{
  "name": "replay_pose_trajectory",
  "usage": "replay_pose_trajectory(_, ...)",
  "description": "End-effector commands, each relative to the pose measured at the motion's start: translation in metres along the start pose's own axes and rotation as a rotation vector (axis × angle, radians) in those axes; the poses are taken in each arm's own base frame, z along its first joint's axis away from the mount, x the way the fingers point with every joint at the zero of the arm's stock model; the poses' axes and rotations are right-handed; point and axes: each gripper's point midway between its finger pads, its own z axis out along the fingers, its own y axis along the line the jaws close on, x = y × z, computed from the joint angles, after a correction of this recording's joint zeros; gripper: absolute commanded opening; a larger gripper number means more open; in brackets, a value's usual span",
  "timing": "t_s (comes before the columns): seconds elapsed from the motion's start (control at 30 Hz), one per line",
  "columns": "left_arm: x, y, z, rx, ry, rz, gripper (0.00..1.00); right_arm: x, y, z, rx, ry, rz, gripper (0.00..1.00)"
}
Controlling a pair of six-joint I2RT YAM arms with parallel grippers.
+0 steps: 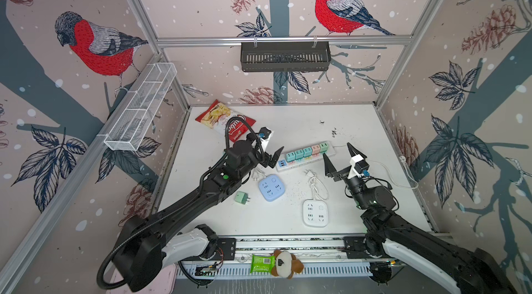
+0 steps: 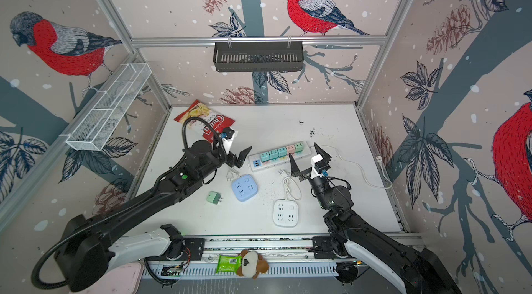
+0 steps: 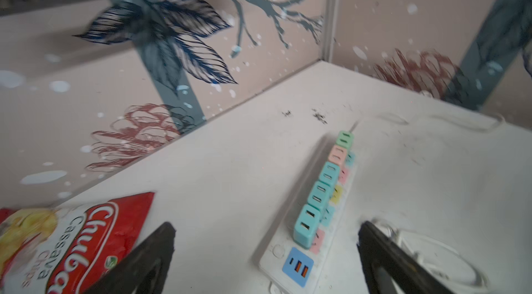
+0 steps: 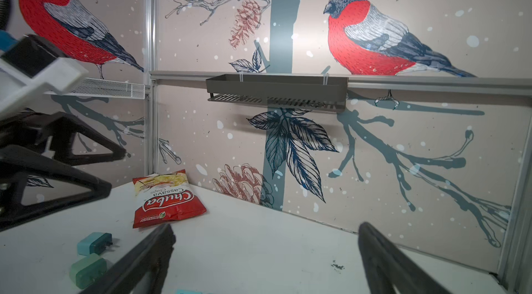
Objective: Insert the plug
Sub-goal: 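Open and lift the left gripper while the right gripper reaches toward loose chargers, then lower the right gripper and close it on the light green charger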
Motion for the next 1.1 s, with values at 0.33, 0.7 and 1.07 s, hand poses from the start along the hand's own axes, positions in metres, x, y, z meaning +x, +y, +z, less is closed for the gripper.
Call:
replay_pose_trajectory(0.33,-0.064,0.098,-0.08,-0.491,-0.348,-0.496,0.98,0.058,0.015,0.076,0.022,0.403,0.196,0.93)
replay_pose_trajectory(0.7,-0.054,0.115,-0.111,-0.583,-0.37,-0.499,0.98,0.103,0.129,0.102,-0.193,0.618,0.188,0.69)
replay_pose_trajectory(1.07,-0.023,0.157,-0.152,-0.744,-0.402,-0.702,0.98,0.172,0.234,0.123,-0.498,0.831,0.148,0.67)
